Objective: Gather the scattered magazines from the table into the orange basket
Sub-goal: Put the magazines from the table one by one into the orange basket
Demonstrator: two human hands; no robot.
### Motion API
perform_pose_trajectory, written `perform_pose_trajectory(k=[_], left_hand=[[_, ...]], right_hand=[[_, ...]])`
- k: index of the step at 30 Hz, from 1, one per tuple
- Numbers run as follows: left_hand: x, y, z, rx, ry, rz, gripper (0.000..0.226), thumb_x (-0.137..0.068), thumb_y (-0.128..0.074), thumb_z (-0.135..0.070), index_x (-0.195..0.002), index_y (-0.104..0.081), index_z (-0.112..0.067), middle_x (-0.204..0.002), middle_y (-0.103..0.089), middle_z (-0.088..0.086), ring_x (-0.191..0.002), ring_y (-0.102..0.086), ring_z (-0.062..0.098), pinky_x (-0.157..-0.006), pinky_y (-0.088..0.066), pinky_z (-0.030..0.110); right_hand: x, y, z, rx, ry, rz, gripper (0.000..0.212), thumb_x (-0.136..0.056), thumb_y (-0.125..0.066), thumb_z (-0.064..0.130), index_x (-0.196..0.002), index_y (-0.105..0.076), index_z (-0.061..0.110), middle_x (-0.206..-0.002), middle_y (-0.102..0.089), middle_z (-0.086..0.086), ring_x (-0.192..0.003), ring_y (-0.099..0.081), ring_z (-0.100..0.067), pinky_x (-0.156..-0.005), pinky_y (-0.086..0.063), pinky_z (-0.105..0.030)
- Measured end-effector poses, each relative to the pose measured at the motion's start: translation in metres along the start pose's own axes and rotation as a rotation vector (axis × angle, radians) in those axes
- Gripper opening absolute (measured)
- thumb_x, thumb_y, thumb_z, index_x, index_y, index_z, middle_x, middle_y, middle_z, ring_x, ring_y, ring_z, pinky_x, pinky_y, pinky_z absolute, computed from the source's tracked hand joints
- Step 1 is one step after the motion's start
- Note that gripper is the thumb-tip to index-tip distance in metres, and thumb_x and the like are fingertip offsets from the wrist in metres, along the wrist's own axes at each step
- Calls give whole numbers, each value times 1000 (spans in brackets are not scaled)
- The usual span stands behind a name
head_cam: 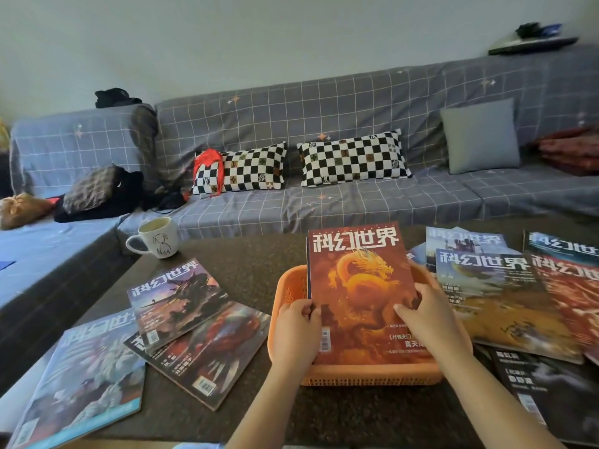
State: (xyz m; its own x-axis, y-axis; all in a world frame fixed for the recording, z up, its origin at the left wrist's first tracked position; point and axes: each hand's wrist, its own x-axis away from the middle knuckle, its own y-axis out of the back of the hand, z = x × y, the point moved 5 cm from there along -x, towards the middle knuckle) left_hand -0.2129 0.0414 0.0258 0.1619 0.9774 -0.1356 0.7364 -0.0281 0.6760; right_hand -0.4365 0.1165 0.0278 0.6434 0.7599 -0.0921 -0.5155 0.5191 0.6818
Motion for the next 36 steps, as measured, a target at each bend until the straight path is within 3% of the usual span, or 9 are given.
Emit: perform_pose_trajectory(k=[4, 8, 11, 15, 17, 24, 28, 31, 36], left_hand=[[0, -1, -3, -49, -78, 12, 29, -95, -49, -31, -122, -62, -28, -113, -57, -11, -106, -55, 12, -83, -45, 26], [-4, -11, 1, -5, -1, 146, 15, -97, -46, -33, -107, -56, -35, -82, -59, -24, -73, -59, -4, -57, -43, 15], [-6, -10, 2, 17, 14, 145, 14, -96, -46, -32, -85, -56, -34, -67, -65, -14, -57, -61, -3, -41, -42, 13], [-8, -8, 2, 37, 40, 127, 23, -94, -50, -31, -72, -57, -32, -62, -65, -11, -51, -58, -9, -38, -40, 11], [-7, -8, 1, 36, 51, 121, 24, -93, -50, -32, -70, -55, -33, -61, -65, -11, -49, -58, -8, -36, -39, 11], [0, -1, -8, 140, 36, 117, 14, -96, -46, -30, -102, -59, -31, -78, -65, -18, -64, -60, -10, -48, -38, 9], [4, 17, -12, 244, -34, 20, 38, -96, -50, -27, -134, -49, -26, -125, -57, -11, -102, -54, -7, -69, -41, 9], [0, 38, -9, 253, -53, -34, 37, -96, -49, -28, -133, -50, -25, -134, -52, -1, -100, -54, 1, -72, -51, 19], [-15, 84, 22, 273, -9, -133, 31, -96, -53, -26, -126, -54, -25, -125, -58, 5, -88, -65, 9, -67, -56, 21]], right_hand=[[-1, -4, -2, 103, -11, -10, 46, -84, -65, 30, -124, -53, 12, -127, -50, -6, -110, -53, -21, -92, -46, -36], [-4, -13, -7, -24, -77, 139, 48, -90, -57, 29, -132, -44, 12, -117, -62, -3, -77, -56, -9, -58, -43, -19], [-8, -14, -12, -51, -102, 171, 57, -91, -55, 32, -142, -35, 15, -128, -57, -4, -91, -61, -14, -63, -43, -21], [-11, -14, -12, -56, -96, 172, 53, -91, -55, 32, -139, -40, 17, -125, -60, -3, -74, -54, -6, -59, -45, -20], [-10, -15, -12, -25, -96, 179, 59, -90, -56, 33, -142, -35, 15, -129, -57, -4, -95, -61, -16, -72, -48, -25], [-1, -8, 3, -63, -51, 109, 64, -89, -58, 36, -143, -30, 15, -137, -50, -6, -118, -53, -23, -87, -46, -30], [15, 4, 33, 37, 232, -106, 65, -85, -63, 37, -141, -34, 22, -142, -44, 1, -123, -50, -18, -89, -42, -24], [20, -9, 64, -85, 331, -15, 56, -86, -63, 35, -137, -40, 29, -138, -49, 5, -122, -50, -15, -92, -46, -28], [29, -50, 129, -254, 464, 183, 41, -87, -62, 33, -127, -52, 28, -119, -61, 10, -97, -57, 3, -73, -45, -6]])
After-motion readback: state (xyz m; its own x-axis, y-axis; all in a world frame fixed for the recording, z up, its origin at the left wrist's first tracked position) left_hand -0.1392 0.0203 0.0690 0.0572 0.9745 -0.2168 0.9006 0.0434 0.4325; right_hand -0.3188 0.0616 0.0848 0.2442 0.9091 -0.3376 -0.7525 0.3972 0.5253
